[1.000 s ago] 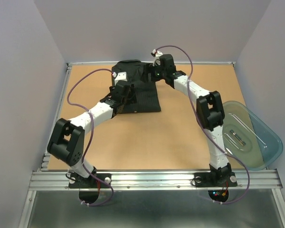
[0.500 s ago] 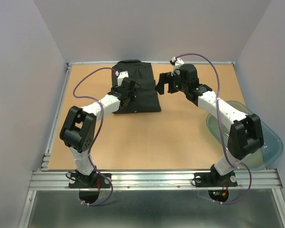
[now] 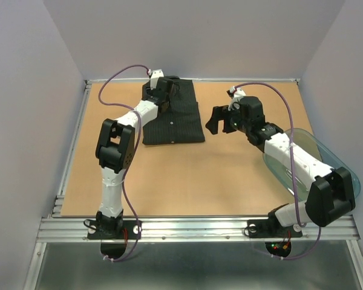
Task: Fold and stack the long sleeve shirts
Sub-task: Fold the shirt
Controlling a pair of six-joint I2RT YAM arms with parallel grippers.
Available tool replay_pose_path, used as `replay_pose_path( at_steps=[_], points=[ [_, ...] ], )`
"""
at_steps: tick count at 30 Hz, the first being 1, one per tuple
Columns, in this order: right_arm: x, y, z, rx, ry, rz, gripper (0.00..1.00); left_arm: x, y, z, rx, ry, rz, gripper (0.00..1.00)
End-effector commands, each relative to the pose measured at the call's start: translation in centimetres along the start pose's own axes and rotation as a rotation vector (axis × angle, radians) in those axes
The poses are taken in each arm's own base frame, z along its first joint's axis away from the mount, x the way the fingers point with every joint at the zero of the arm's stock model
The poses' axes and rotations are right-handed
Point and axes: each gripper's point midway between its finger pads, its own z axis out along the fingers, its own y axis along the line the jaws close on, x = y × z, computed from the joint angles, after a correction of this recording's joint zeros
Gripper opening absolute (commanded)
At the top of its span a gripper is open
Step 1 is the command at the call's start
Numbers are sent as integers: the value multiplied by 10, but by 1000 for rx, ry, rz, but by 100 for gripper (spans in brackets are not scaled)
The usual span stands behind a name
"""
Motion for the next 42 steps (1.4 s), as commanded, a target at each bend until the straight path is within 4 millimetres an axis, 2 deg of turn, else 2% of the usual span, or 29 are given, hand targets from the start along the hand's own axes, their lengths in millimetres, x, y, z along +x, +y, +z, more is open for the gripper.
replay_pose_path(
  at_steps=[1,3,4,5,7,8,10,13,14,15,16,17,18,19,21,22,23,24,25,27,28,31,34,35,37,38,41,42],
  points=[
    [-8,4,-7,-12,-46,13,100,-59,-13,6,-8,-128,28,53],
    [-6,4,-8,-16,-42,18,100,-78,-23,6,18,-169,25,53],
    [-6,4,-7,-16,-42,17,100,-81,-24,6,28,-178,37,54],
    [-5,5,-7,-20,-39,22,100,-95,-30,0,54,-218,41,54],
    [-3,5,-3,-25,-27,30,100,-107,-32,-8,78,-252,37,56],
    [-1,7,-1,-36,-17,35,100,-119,-34,-20,112,-284,19,58],
    [4,8,8,-46,10,75,100,-129,-29,-43,146,-318,-9,64],
    [6,8,21,-46,22,146,100,-126,-16,-72,173,-313,-76,75],
    [14,7,31,-48,49,162,100,-117,-12,-78,185,-280,-83,77],
    [15,8,35,-54,53,186,100,-110,-8,-83,199,-253,-128,79],
    [12,10,41,-73,42,193,100,-95,1,-92,202,-216,-143,79],
    [17,13,49,-100,60,208,100,-82,0,-97,237,-175,-156,79],
    [14,17,54,-123,52,236,100,-72,2,-101,259,-147,-168,79],
    [8,22,58,-151,31,246,100,-47,10,-105,259,-85,-187,79],
    [10,31,68,-213,46,293,100,-22,7,-113,320,-12,-218,77],
    [2,37,72,-248,14,300,100,-6,10,-115,330,23,-244,77],
    [8,39,78,-274,28,343,100,3,8,-118,356,51,-251,76],
    [-3,44,82,-313,-22,343,100,12,8,-118,359,72,-254,75],
    [-3,48,84,-343,-26,358,100,20,10,-116,363,84,-270,75],
    [-12,54,90,-385,-45,404,100,29,14,-110,360,112,-289,75],
    [-9,55,99,-408,-44,416,100,36,15,-105,363,141,-301,75],
    [-16,68,109,-515,-54,454,100,31,17,-98,419,186,-361,73],
    [-21,71,120,-565,-75,488,100,28,14,-93,436,192,-374,72],
    [-14,71,130,-579,-61,498,100,30,8,-90,459,209,-374,72],
    [-14,72,136,-618,-77,517,100,35,8,-83,457,228,-393,72],
    [-3,69,146,-621,-53,534,100,47,9,-76,446,252,-398,72],
    [17,64,160,-627,-24,575,100,80,27,-56,371,327,-460,72],
    [38,56,168,-602,12,617,100,89,31,-53,359,350,-475,72]
  ],
)
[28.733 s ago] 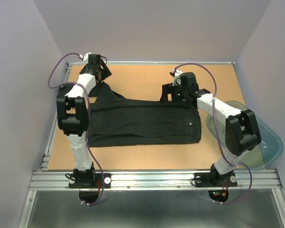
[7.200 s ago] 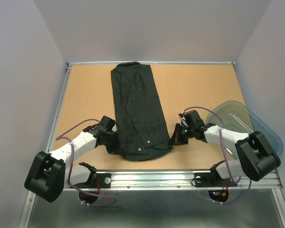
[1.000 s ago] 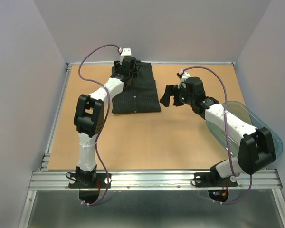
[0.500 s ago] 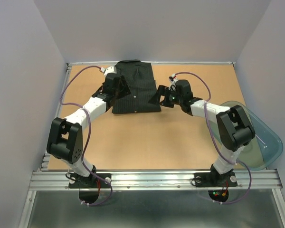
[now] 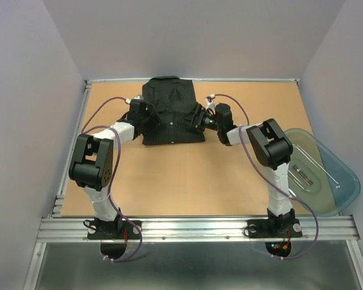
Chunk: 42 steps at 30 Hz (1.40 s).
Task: Fold and stack the long sleeve shirts
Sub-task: Fold the shirt
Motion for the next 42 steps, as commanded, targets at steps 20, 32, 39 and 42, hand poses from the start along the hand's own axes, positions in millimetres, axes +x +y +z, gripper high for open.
replay_pose_path(
  at_steps=[20,32,39,42],
  points=[
    [130,-54,-110,192,91,295,100,150,102,-55,-141,311,-179,72],
    [80,39,-125,195,120,-87,100,80,41,-129,34,-31,-71,77],
    [13,77,-66,55,59,-138,100,34,2,-114,102,-61,-17,66],
    [-7,77,-37,1,32,-124,100,31,-22,-99,195,-31,-22,63]
  ],
)
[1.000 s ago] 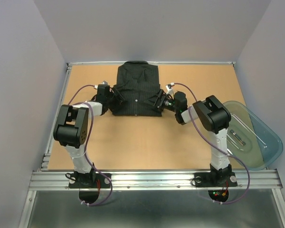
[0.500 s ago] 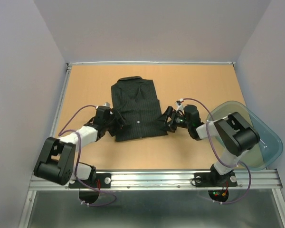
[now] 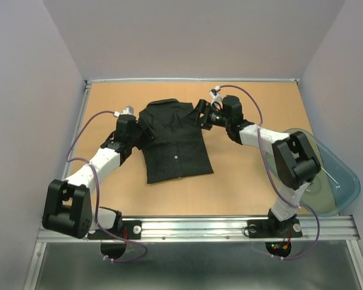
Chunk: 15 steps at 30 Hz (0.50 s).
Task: Fold and stack the long sleeve shirts
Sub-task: Fold the shirt
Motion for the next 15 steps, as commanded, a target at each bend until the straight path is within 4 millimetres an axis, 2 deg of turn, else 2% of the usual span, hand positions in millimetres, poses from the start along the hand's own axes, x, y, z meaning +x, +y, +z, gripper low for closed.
replay_pose_path(
  at_steps=[1,3,5,7,8,10,11,13,15],
  points=[
    [-23,3,33,-72,-18,4,100,-6,-29,17,112,29,26,63],
    [-28,-3,46,-90,-25,11,100,-5,-26,31,95,50,26,62],
    [-22,-23,60,-84,-24,40,100,-3,-14,45,51,56,35,62],
    [-21,-38,69,-69,-27,50,100,-12,-6,55,15,25,59,61],
    [-11,-58,76,-45,-10,73,100,-14,0,65,-2,29,61,61],
    [1,-83,81,-18,-10,101,100,-17,10,81,-28,37,82,61],
    [5,-92,82,-8,-11,110,100,-25,5,86,-21,24,100,61],
    [5,-104,81,11,-23,116,100,-26,8,100,-31,36,139,61],
    [7,-110,77,21,-22,118,100,-40,-7,104,0,17,162,62]
  ],
)
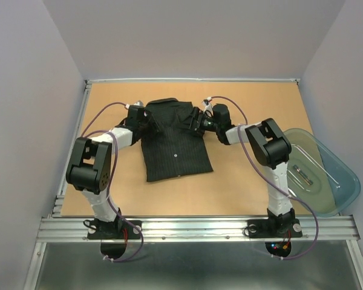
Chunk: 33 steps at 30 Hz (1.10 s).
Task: Fold and stack the long sleeve shirts
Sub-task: Fold the shirt
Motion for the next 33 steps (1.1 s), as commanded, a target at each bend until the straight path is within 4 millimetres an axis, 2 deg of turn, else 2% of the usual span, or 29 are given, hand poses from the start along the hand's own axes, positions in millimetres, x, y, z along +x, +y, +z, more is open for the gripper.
replay_pose_path(
  at_steps=[1,3,5,6,7,8,10,11,13,14,15,17,18,21,25,26,28,31,32,33],
  points=[
    [-16,-4,-3,-11,-58,-45,100,-49,-36,-1,87,-116,113,62],
    [-21,5,-7,-25,-66,-67,100,-63,-52,-10,123,-151,128,63],
    [-28,23,-14,-51,-71,-101,100,-74,-61,-25,141,-191,148,64],
    [-36,38,-19,-69,-86,-123,100,-79,-61,-31,133,-213,149,66],
    [-38,44,-20,-75,-87,-133,100,-81,-61,-36,127,-226,149,67],
    [-40,51,-23,-78,-87,-135,100,-87,-68,-51,141,-255,153,68],
    [-48,73,-31,-106,-106,-151,100,-82,-63,-61,132,-261,145,70],
    [-50,79,-34,-115,-110,-152,100,-86,-68,-77,151,-289,141,70],
    [-51,96,-37,-142,-113,-163,100,-74,-57,-83,133,-286,100,71],
    [-55,109,-41,-164,-120,-170,100,-75,-57,-96,139,-311,81,71],
    [-52,119,-40,-182,-112,-177,100,-63,-43,-95,106,-304,53,71],
    [-50,135,-39,-213,-102,-177,100,-48,-27,-98,84,-299,-4,71],
    [-42,143,-35,-231,-83,-181,100,-45,-19,-97,64,-303,-23,71],
    [-29,160,-20,-269,-48,-175,100,-28,-9,-86,58,-261,-53,71],
    [-8,159,9,-297,5,-136,100,-12,-2,-60,77,-206,-69,71],
    [-3,161,15,-317,11,-131,100,-7,4,-48,65,-188,-79,71],
    [7,143,31,-335,42,-63,100,-3,9,-38,50,-167,-87,71],
    [16,117,42,-326,47,8,100,9,20,-25,17,-121,-100,71],
    [25,97,46,-292,57,42,100,16,27,-22,-1,-107,-104,71],
    [27,87,47,-273,50,52,100,17,31,-22,-12,-109,-110,71]
  ],
)
